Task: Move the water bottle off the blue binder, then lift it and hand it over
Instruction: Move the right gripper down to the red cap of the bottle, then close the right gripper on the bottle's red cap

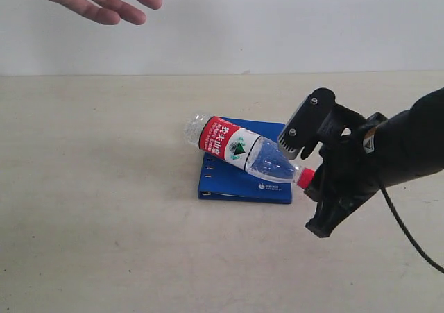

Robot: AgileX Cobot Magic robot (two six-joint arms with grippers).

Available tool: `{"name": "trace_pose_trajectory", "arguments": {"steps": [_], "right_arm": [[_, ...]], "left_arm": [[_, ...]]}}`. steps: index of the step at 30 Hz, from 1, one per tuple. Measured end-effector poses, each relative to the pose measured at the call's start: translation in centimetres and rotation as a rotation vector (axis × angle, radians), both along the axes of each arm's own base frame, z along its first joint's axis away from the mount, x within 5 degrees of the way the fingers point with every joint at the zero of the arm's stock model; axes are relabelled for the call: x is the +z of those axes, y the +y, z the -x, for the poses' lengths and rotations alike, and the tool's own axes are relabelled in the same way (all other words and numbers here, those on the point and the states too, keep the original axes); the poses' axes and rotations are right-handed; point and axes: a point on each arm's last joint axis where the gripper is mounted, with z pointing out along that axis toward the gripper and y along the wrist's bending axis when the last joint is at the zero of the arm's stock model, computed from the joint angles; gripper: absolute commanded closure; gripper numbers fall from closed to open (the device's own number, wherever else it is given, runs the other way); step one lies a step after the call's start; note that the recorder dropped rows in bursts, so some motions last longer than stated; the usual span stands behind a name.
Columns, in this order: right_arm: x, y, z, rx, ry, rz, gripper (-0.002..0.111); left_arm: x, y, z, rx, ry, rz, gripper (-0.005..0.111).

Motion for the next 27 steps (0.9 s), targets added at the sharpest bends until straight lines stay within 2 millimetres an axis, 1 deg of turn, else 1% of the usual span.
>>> {"name": "trace_pose_trajectory", "arguments": {"steps": [1,3,5,6,7,9,10,12,14,22,27], "right_arm": [[0.0,0.0,0.0,0.006,-0.004,0.002,0.026],[0.1,0.1,-0.2,0.01,-0.029,-0.007,0.028],[0.3,0.3,-0.6,-0.001,-0.072,-0.04,0.042],[0.4,0.5,-0.9,-0.013,-0.096,-0.065,0.046],[0.2,0.6,-1.1,-0.013,-0.101,-0.068,0.054],[-1.1,0.9,-1.6,-0.009,-0.088,-0.057,0.062],[-2.1,1.0,-1.8,0.004,-0.068,-0.035,0.063],[-3.5,1.2,-2.1,0.029,-0.041,-0.002,0.062],[-4.2,1.2,-2.2,0.035,-0.027,0.011,0.062],[-4.6,1.7,-3.1,0.05,-0.093,-0.01,0.062],[-5.8,1.9,-3.4,0.062,-0.089,0.002,0.062]], "left_arm": [[0.0,0.0,0.0,0.0,0.0,0.0,0.1],[0.0,0.0,0.0,0.0,0.0,0.0,0.1],[0.0,0.0,0.0,0.0,0.0,0.0,0.1],[0.0,0.0,0.0,0.0,0.0,0.0,0.1],[0.0,0.0,0.0,0.0,0.0,0.0,0.1],[0.0,0.0,0.0,0.0,-0.002,0.0,0.1],[0.0,0.0,0.0,0.0,-0.002,0.0,0.1],[0.0,0.0,0.0,0.0,-0.002,0.0,0.1],[0.0,0.0,0.0,0.0,-0.002,0.0,0.1],[0.0,0.0,0.0,0.0,-0.002,0.0,0.1],[0.0,0.0,0.0,0.0,-0.002,0.0,0.1]]}}
